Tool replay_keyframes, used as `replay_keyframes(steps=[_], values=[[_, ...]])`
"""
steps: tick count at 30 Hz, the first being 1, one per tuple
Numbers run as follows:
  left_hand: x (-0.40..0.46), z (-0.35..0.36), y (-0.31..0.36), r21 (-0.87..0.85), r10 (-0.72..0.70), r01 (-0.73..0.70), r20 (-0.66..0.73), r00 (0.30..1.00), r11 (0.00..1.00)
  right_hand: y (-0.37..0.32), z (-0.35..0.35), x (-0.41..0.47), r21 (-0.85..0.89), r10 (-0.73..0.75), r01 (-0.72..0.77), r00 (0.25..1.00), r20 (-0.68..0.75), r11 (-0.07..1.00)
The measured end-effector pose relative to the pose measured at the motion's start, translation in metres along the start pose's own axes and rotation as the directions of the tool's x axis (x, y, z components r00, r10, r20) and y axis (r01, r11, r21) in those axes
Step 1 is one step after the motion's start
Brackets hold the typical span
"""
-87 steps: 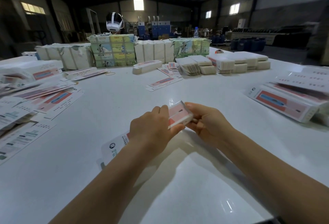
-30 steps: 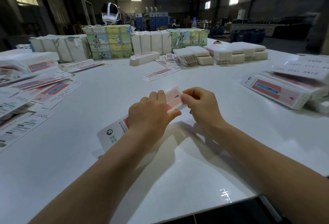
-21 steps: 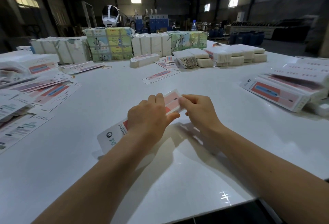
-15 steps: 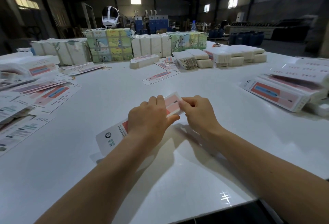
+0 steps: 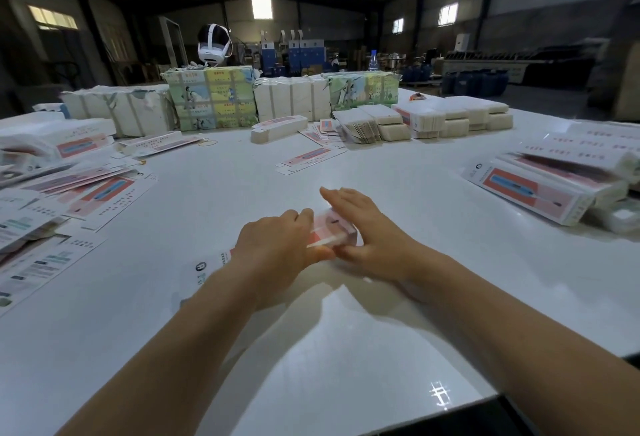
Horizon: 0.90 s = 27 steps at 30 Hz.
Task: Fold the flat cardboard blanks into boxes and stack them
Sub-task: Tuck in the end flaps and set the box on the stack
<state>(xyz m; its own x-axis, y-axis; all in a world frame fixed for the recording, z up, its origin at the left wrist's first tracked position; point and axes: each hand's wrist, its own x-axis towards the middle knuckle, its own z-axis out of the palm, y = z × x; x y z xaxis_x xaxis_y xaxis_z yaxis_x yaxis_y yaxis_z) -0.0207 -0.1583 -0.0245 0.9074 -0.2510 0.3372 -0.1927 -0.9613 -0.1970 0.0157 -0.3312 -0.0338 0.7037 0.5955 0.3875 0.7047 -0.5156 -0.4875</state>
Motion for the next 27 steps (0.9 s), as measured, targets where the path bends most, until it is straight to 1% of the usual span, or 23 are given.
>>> replay_keyframes(steps=[2,3,6,8,9,10,11,13,14,15,17,18,20,22,24,27], values=[[-0.004,-0.002,-0.005,-0.025,0.068,-0.067,0.028,0.997,0.997,0.002,0.0,0.001,0.022,-0.017,0.017,1.0,-0.014,1.0],[-0.005,-0.002,-0.007,-0.049,0.092,-0.09,0.036,0.995,0.995,0.002,0.0,0.0,0.036,-0.007,0.007,1.0,0.004,0.999],[-0.002,-0.001,-0.008,-0.135,0.078,-0.067,0.076,0.994,0.989,0.006,0.003,0.001,0.0,0.0,0.0,0.999,0.052,1.0],[0.0,-0.001,-0.007,-0.079,0.07,-0.066,0.058,0.996,0.995,0.009,0.006,0.003,-0.038,0.005,-0.003,0.999,0.048,0.999],[0.0,0.0,-0.007,-0.036,0.086,-0.086,0.015,0.996,0.996,0.011,0.006,0.003,-0.047,0.018,-0.016,0.999,0.034,0.999],[0.0,-0.001,-0.005,-0.022,0.113,-0.115,-0.06,0.992,0.993,0.013,0.006,0.004,-0.052,0.029,-0.029,0.999,0.013,0.998],[0.0,-0.002,-0.003,-0.047,0.137,-0.145,-0.148,0.979,0.988,0.015,0.006,0.005,-0.063,0.036,-0.036,0.999,-0.01,0.997],[-0.002,-0.004,0.002,-0.139,0.162,-0.227,-0.373,0.914,0.964,0.02,0.006,0.006,-0.095,0.04,-0.045,0.998,-0.049,0.994],[-0.003,-0.003,0.006,-0.162,0.147,-0.239,-0.44,0.886,0.957,0.021,0.006,0.006,-0.098,0.048,-0.054,0.997,-0.064,0.994],[-0.005,-0.003,0.011,-0.184,0.13,-0.24,-0.466,0.875,0.953,0.023,0.006,0.006,-0.093,0.06,-0.068,0.995,-0.077,0.993],[-0.008,0.003,0.02,-0.257,0.116,-0.243,-0.425,0.898,0.935,0.025,0.006,0.008,-0.087,0.103,-0.112,0.989,-0.101,0.99],[-0.009,0.009,0.023,-0.302,0.106,-0.228,-0.37,0.923,0.926,0.024,0.006,0.008,-0.085,0.129,-0.139,0.985,-0.118,0.987],[-0.009,0.021,0.024,-0.345,0.068,-0.154,-0.251,0.966,0.926,0.021,0.005,0.01,-0.068,0.158,-0.171,0.974,-0.161,0.983],[-0.007,0.028,0.023,-0.35,0.029,-0.097,-0.193,0.981,0.932,0.015,-0.001,0.014,-0.059,0.147,-0.162,0.968,-0.204,0.985],[-0.005,0.028,0.023,-0.396,-0.026,-0.031,-0.137,0.99,0.918,0.007,-0.014,0.019,-0.065,0.122,-0.141,0.964,-0.236,0.988],[-0.005,0.025,0.024,-0.431,-0.06,0.033,-0.049,0.997,0.902,0.002,-0.05,0.021,-0.106,0.08,-0.119,0.946,-0.316,0.987]])
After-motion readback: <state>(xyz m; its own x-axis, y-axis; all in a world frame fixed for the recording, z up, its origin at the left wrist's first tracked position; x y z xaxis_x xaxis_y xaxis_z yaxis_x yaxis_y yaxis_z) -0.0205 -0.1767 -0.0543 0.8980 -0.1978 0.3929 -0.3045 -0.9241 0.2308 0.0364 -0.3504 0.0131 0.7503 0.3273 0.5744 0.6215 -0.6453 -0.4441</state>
